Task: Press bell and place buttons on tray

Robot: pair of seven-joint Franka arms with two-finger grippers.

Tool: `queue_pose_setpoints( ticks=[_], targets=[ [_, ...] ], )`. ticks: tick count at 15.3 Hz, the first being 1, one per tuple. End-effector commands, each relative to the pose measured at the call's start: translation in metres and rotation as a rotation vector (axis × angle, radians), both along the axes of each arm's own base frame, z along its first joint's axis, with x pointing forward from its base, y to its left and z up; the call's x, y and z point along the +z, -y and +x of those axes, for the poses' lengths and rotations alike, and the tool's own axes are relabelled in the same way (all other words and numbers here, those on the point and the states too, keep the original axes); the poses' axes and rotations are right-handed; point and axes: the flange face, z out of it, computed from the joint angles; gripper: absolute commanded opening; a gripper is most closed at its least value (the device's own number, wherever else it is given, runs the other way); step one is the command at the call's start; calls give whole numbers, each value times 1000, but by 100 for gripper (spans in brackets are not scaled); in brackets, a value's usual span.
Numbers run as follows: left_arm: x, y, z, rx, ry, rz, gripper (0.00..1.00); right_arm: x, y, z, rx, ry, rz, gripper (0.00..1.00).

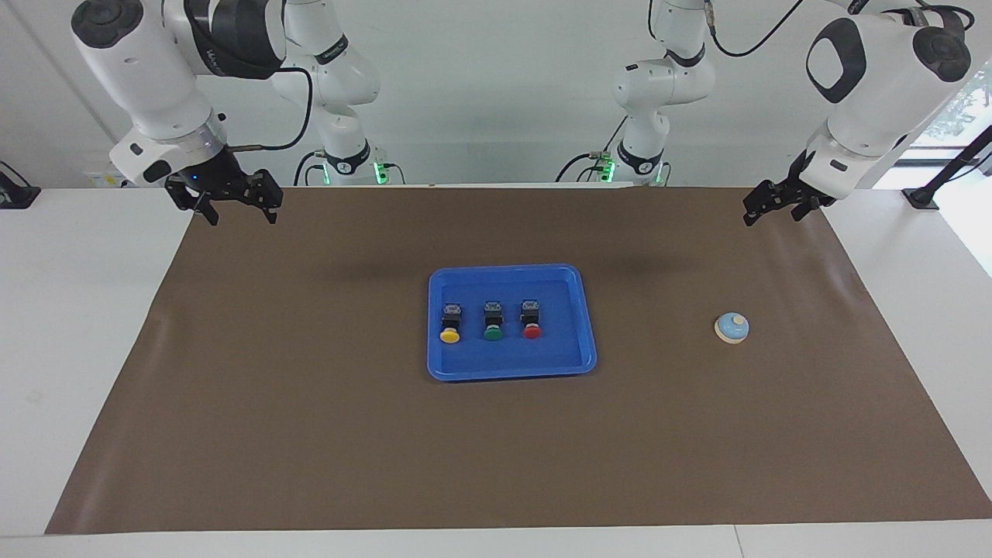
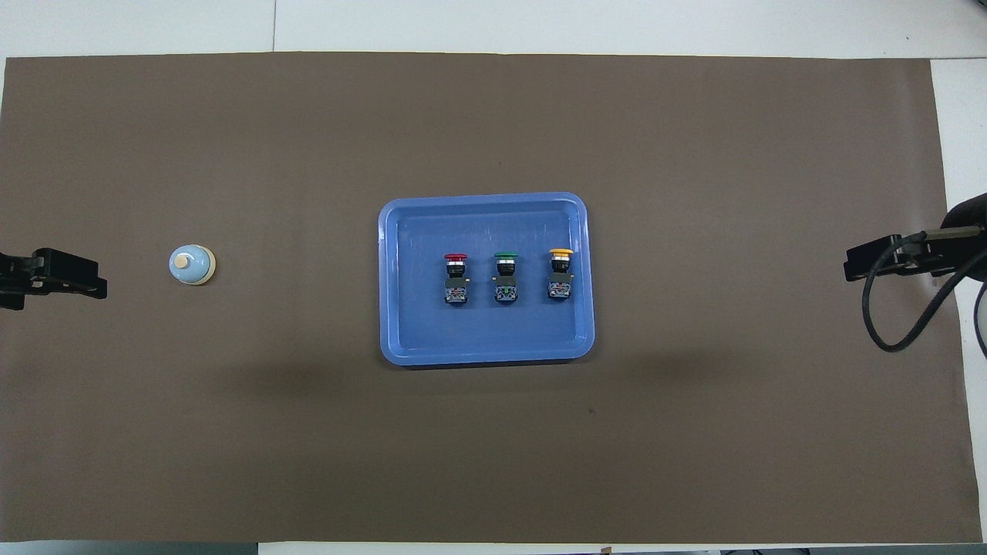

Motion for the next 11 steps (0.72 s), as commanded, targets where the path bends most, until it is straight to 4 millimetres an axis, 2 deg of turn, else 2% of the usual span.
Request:
queue_pose_setpoints(
  ticks=[1,6,11],
  targets=[
    [8,7,18,1,-45,9,100,3,2,-4,22,-2,-8,100],
    [7,3,22,7,-5,11,100,3,2,-4,22,-3,-7,100],
    [20,2,23,10,20,10,100,3,2,-4,22,-2,-8,100]
  ],
)
